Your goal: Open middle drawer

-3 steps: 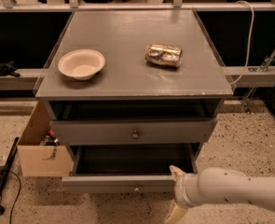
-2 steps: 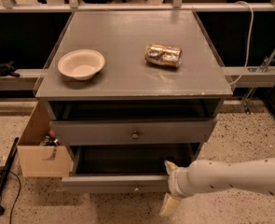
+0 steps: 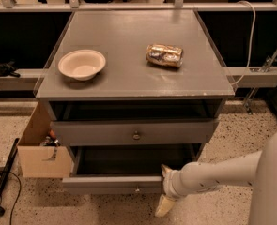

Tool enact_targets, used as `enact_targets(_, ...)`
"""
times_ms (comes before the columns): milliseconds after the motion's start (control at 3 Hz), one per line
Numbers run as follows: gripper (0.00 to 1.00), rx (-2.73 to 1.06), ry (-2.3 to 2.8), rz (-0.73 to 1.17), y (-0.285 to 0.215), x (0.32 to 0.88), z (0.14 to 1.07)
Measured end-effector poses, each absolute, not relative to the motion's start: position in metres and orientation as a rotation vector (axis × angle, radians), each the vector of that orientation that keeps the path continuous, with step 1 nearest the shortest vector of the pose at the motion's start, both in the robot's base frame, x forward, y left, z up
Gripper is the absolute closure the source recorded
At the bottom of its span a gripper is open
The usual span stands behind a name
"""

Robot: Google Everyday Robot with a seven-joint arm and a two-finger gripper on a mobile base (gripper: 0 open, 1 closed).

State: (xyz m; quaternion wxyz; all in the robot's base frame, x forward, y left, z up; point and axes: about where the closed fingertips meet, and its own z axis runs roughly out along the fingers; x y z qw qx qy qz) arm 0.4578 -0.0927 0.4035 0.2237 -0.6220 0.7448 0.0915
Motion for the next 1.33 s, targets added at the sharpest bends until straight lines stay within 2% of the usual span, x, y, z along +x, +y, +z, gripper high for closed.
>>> enact_targets(667,0.00,-1.598,2.123,0.226,-0.123,0.498,0.385)
enact_targets(1000,0.02,-1.592,2.119,0.222,-0.122,0.503,0.386)
enact_targets(1333,0.18,-1.592,2.119,0.222,-0.122,0.503,0.386)
